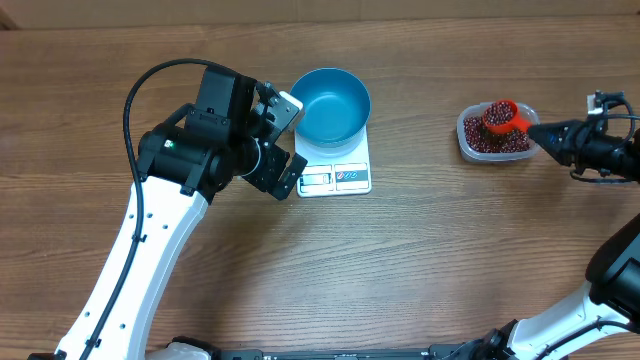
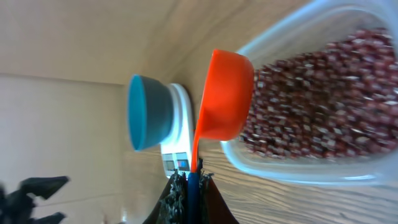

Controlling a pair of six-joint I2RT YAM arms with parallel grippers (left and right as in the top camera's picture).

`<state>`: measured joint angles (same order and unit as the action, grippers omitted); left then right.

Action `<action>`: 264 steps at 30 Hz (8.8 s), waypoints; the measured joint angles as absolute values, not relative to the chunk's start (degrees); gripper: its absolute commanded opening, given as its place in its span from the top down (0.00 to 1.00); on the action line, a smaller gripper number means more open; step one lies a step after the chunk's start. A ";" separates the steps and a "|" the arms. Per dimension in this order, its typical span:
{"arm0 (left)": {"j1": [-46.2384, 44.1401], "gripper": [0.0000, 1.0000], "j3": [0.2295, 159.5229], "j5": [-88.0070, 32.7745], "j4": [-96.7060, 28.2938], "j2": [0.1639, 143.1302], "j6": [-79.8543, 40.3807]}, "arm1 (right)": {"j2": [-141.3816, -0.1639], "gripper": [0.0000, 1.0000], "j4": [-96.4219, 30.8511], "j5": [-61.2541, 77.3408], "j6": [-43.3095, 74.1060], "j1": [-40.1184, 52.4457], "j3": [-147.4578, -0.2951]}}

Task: Scoop item into bowl and weigh 150g on scale
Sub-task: 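Carry the filled cup left with the right gripper over the teal bowl, then tilt the cup with the right gripper to pour beans into the bowl, then move the empty cup right with the right gripper back to the beans, then scoop beans again with the red cup using the right gripper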

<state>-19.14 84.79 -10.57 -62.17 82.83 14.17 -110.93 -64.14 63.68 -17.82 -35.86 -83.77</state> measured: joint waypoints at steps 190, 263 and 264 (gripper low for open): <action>-19.14 0.00 84.79 -10.57 -62.17 82.83 14.17 | -112.03 0.97 -62.04 -9.37 -6.04 -1.08 -89.67; -19.14 0.00 84.79 -10.57 -62.19 82.83 14.17 | -109.47 0.96 -59.61 36.32 -10.59 -24.40 -82.41; -19.14 0.00 84.79 -10.57 -62.17 82.83 14.17 | -109.47 0.96 -59.35 36.86 -10.57 -24.69 -81.97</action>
